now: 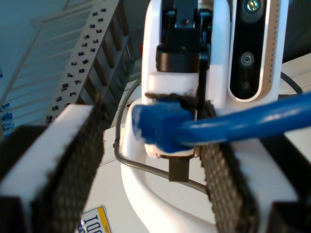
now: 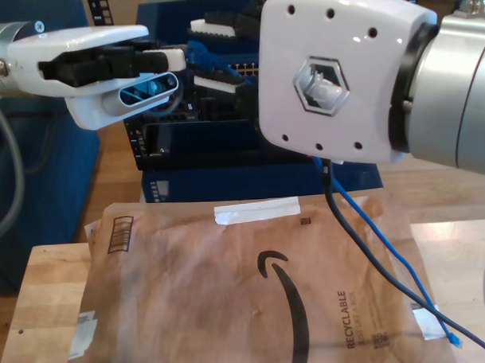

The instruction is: Grab the cable and plug it in

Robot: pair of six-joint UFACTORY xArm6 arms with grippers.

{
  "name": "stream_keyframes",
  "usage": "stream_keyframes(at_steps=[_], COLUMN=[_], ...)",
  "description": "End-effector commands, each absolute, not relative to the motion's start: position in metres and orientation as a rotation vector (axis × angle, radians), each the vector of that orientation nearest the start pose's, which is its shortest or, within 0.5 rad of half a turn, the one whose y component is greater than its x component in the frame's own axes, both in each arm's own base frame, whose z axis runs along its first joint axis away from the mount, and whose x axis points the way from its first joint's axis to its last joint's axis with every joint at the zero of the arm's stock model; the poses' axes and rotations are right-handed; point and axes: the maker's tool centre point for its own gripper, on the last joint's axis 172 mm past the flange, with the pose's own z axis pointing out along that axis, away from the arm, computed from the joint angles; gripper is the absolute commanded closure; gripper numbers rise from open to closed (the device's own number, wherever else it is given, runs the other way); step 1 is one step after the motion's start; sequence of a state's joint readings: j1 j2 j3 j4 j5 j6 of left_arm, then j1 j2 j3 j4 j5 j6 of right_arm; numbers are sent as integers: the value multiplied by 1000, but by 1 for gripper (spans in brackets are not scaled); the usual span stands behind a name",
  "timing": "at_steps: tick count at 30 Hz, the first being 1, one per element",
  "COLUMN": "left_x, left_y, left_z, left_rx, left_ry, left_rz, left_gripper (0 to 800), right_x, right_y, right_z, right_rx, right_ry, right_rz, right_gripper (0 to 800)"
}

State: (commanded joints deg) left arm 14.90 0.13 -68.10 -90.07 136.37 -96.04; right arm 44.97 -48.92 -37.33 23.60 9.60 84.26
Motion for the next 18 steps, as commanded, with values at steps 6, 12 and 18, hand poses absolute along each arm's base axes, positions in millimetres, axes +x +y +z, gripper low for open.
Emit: stream_keyframes(at_steps=[6,12,18], left_x=[321,319,316], left_y=[-163,-163,-162], left_z=[549,551,552], left_rx=[1228,1239,1243], left_ry=[1071,1067,1064], left_rz=[-2029,-2026,-2050], left_gripper=[787,787,660], right_x=[324,324,322], right_y=[310,310,311], right_z=[556,556,556], right_rx=[-1568,-1567,-1569], right_ry=[893,894,889], right_rz=[-278,-277,-274], right_gripper=[533,557,703])
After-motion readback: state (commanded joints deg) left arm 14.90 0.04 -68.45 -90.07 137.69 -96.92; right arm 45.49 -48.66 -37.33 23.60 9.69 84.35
